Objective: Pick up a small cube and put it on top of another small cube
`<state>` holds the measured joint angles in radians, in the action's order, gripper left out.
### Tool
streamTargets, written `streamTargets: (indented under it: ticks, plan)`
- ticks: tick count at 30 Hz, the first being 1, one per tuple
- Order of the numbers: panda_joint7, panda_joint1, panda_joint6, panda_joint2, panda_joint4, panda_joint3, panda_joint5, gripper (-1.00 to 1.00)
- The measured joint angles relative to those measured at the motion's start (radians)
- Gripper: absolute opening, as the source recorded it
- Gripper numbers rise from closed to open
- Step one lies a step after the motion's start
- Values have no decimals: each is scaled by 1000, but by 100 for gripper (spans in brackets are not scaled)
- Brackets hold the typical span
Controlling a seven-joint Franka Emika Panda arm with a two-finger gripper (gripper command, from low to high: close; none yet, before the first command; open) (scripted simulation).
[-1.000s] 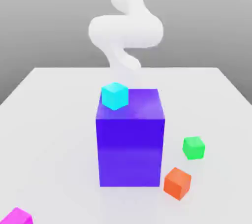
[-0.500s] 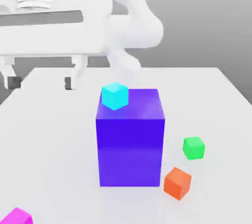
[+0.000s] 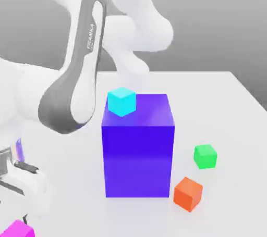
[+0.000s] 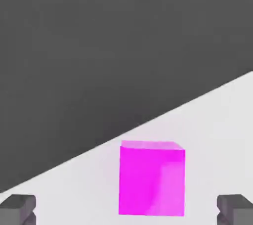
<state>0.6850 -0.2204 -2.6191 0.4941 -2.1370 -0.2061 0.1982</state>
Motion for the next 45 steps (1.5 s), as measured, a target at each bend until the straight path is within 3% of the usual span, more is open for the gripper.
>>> streamTargets:
  ticks: [2,3,9,14,25,29,36,41,44,45]
  plan:
    - [-15,-19,-52,73,17,22,21,0]
    - [-19,-27,-70,97,23,31,27,-100]
    - [-22,-30,-79,109,26,34,31,-100]
    - [5,2,19,-25,-10,0,-11,-100]
    - [-237,216,-5,-362,-361,292,6,-100]
    - [-371,423,-20,-520,-529,408,34,-100]
    - [-537,633,-53,-752,-788,533,23,-100]
    - [-504,616,-192,-638,-814,576,-57,-100]
    - [-432,579,-295,-531,-812,576,-164,-100]
    - [-398,587,-325,-497,-811,559,-213,100]
